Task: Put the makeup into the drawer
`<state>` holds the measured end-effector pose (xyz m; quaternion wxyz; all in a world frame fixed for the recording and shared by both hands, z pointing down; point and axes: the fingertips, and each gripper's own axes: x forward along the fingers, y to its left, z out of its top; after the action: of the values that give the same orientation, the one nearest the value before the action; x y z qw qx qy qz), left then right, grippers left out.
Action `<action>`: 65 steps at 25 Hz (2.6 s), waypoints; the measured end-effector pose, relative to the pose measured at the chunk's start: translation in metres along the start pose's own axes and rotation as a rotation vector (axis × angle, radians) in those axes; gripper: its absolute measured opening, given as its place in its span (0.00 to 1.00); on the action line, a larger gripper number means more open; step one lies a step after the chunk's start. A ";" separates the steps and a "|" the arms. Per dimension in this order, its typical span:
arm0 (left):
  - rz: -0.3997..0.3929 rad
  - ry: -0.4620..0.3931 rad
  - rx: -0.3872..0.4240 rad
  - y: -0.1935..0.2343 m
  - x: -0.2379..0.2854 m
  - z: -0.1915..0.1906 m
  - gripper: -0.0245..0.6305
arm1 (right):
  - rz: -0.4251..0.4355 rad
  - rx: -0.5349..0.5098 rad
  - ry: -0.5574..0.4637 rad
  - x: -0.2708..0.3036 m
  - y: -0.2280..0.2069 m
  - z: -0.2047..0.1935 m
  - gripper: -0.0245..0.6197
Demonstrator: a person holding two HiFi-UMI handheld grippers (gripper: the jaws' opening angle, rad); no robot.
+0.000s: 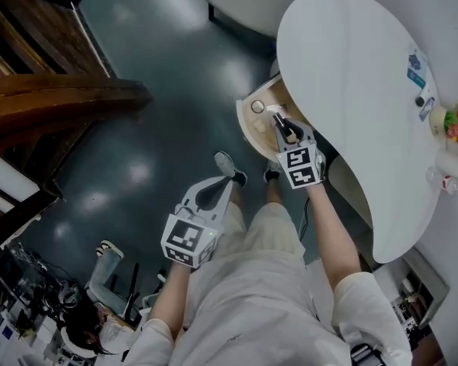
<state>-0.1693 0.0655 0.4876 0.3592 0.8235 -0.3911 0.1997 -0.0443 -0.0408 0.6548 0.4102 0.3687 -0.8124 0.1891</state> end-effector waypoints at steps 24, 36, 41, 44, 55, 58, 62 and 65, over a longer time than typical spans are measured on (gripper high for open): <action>0.005 0.130 -0.074 0.049 0.023 -0.062 0.05 | 0.020 -0.051 0.299 0.160 -0.024 -0.081 0.19; -0.006 0.132 -0.060 0.036 0.034 -0.060 0.05 | 0.054 -0.103 0.298 0.145 -0.021 -0.082 0.24; -0.002 0.108 -0.050 0.019 0.028 -0.050 0.05 | 0.081 -0.117 0.277 0.110 -0.003 -0.074 0.23; 0.010 0.078 -0.039 0.006 0.022 -0.037 0.05 | 0.100 -0.120 0.246 0.082 0.009 -0.064 0.22; -0.002 -0.081 0.040 -0.065 -0.001 0.034 0.05 | 0.092 -0.079 0.005 -0.070 0.020 0.013 0.09; -0.030 -0.130 0.083 -0.081 -0.002 0.061 0.05 | 0.069 0.000 -0.099 -0.112 0.008 0.045 0.06; -0.049 -0.134 0.138 -0.113 -0.015 0.073 0.05 | 0.066 0.092 -0.199 -0.177 0.014 0.055 0.06; -0.047 -0.159 0.171 -0.121 -0.018 0.087 0.05 | 0.046 0.145 -0.306 -0.214 0.011 0.069 0.06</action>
<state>-0.0811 0.0621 0.3660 0.2601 0.8733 -0.3803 0.1581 -0.0054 0.0194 0.4410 0.2498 0.4031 -0.8578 0.1983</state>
